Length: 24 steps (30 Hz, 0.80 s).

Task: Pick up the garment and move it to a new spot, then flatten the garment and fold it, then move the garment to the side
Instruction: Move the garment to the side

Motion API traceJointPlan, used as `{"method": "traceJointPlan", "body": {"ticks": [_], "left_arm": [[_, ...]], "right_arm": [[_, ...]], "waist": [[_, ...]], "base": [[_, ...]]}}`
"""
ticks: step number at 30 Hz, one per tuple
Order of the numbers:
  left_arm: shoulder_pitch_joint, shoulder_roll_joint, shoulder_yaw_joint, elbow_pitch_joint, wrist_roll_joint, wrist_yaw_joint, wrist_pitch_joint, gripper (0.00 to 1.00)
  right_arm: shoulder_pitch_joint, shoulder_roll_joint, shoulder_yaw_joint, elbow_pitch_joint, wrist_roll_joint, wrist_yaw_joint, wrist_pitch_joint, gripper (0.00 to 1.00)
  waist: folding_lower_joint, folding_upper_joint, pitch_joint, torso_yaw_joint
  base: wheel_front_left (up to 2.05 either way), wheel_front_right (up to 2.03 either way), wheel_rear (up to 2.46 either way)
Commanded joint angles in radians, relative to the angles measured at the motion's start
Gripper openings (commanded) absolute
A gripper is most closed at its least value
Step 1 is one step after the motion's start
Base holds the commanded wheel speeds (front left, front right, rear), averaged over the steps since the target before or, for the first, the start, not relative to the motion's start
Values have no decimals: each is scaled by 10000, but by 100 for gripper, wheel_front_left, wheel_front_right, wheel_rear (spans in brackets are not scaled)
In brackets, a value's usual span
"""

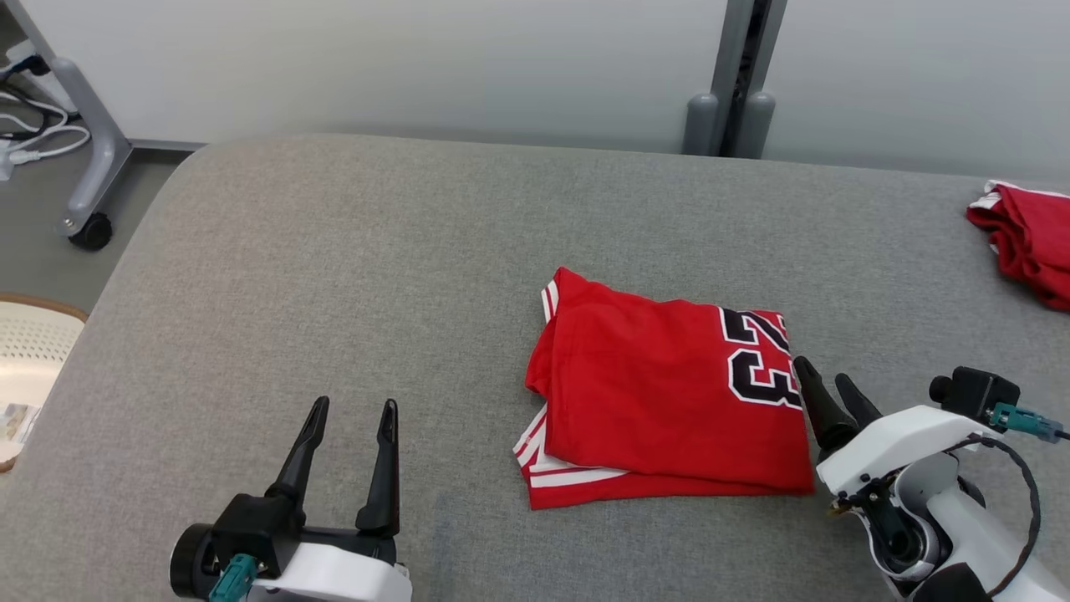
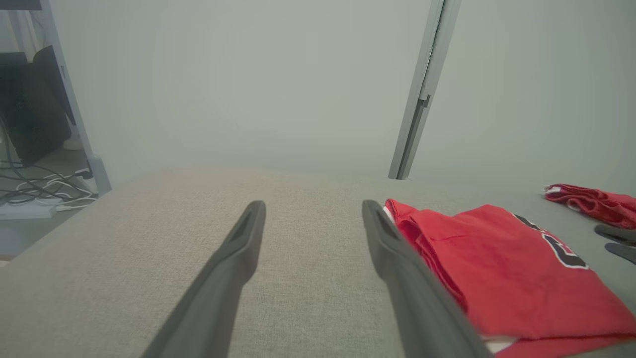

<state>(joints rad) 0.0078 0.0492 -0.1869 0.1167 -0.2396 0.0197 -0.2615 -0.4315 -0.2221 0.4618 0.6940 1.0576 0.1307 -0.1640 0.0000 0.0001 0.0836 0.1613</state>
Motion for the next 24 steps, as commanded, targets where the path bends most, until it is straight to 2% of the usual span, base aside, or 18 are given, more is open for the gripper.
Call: {"method": "traceJointPlan", "body": {"ticks": [1, 6, 14, 15, 16, 17, 18, 19, 24], "left_arm": [[-273, 34, -35, 0, -54, 61, -35, 100], [-447, 36, -113, 20, -74, 104, -35, 100], [-595, 34, -170, -12, 78, 136, -35, 100], [-614, 34, -188, -2, 117, 126, -35, 100], [-633, 34, -218, 14, 171, 115, -35, 100], [-661, 33, -249, 9, 237, 115, -35, 100], [-671, 34, -265, -17, 257, 130, -35, 100], [-672, 36, -283, -40, 278, 145, -35, 100], [-724, 34, -326, -115, 324, 169, -35, 100]], "right_arm": [[-144, -137, 112, 92, 429, 1, 195, 100], [-135, -369, 552, -136, 1761, 1, 979, 100], [-308, -659, 1407, -162, 2474, 1, 1153, 100], [-325, -699, 1480, -198, 2547, 1, 1099, 96], [-348, -723, 1500, -209, 2633, 1, 981, 81], [-404, -759, 1551, -239, 2680, 1, 867, 49], [-455, -799, 1598, -270, 2748, 1, 782, 27], [-500, -842, 1662, -292, 2792, 1, 691, 0], [-659, -1034, 1997, -277, 2878, 1, 237, 0]], "waist": [[0, -1, 237, 218], [0, -1, 437, 392], [0, -1, 599, 467], [0, -1, 615, 465], [0, -1, 631, 463], [0, -1, 650, 461], [0, -1, 667, 460], [0, -1, 684, 460], [0, -1, 710, 426]], "base": [[0, 0, 0], [0, 0, 0], [0, 0, 0], [0, 0, 0], [0, 0, 0], [0, 0, 0], [0, 0, 0], [0, 0, 0], [0, 0, 0]]}}
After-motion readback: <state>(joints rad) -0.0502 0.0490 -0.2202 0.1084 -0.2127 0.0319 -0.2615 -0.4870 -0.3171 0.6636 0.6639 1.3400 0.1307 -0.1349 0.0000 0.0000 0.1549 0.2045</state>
